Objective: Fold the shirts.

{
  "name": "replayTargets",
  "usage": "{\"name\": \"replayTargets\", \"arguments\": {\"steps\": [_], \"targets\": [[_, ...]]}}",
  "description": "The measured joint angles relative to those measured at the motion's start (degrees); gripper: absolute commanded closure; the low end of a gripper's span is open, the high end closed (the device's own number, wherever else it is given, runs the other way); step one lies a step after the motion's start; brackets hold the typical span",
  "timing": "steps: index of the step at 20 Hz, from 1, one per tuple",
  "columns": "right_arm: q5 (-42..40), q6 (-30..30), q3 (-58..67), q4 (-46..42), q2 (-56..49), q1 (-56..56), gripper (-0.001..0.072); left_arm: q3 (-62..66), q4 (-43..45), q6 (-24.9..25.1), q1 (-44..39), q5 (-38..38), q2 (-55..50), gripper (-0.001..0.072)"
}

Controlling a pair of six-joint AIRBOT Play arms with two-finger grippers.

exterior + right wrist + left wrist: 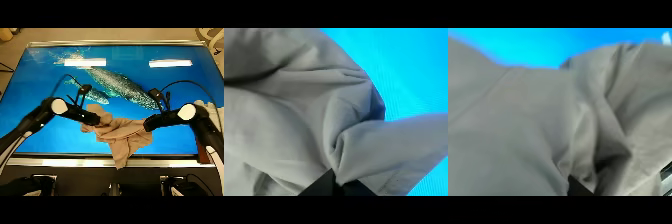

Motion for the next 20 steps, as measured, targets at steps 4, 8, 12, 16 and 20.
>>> {"name": "replayTargets", "arguments": {"steps": [4, 8, 12, 16, 20], "targets": [[-9.9, 0.1, -3.3, 2.9, -3.2, 0.0, 0.0694, 1.4, -2.2, -0.7, 1.5, 0.4, -5.3, 0.0047], [-11.7, -0.2, -3.6, 3.5, -4.0, 0.0, 0.0693, 8.0, 1.5, -0.9, 7.5, -8.1, -6.0, 0.0069], [-8.9, -0.8, -3.7, 2.4, -4.2, 0.0, 0.0693, 9.7, 9.4, -1.3, 15.8, -17.4, -2.6, 0.0335], [-6.6, -1.1, -3.7, 0.5, -4.2, 0.0, 0.0693, 0.4, 9.5, -1.6, 20.2, -19.2, 0.8, 0.0246], [-5.5, -1.1, -3.7, -0.3, -4.2, 0.0, 0.0693, -11.3, 0.2, -1.6, 21.4, -10.2, 1.4, 0.024]]}}
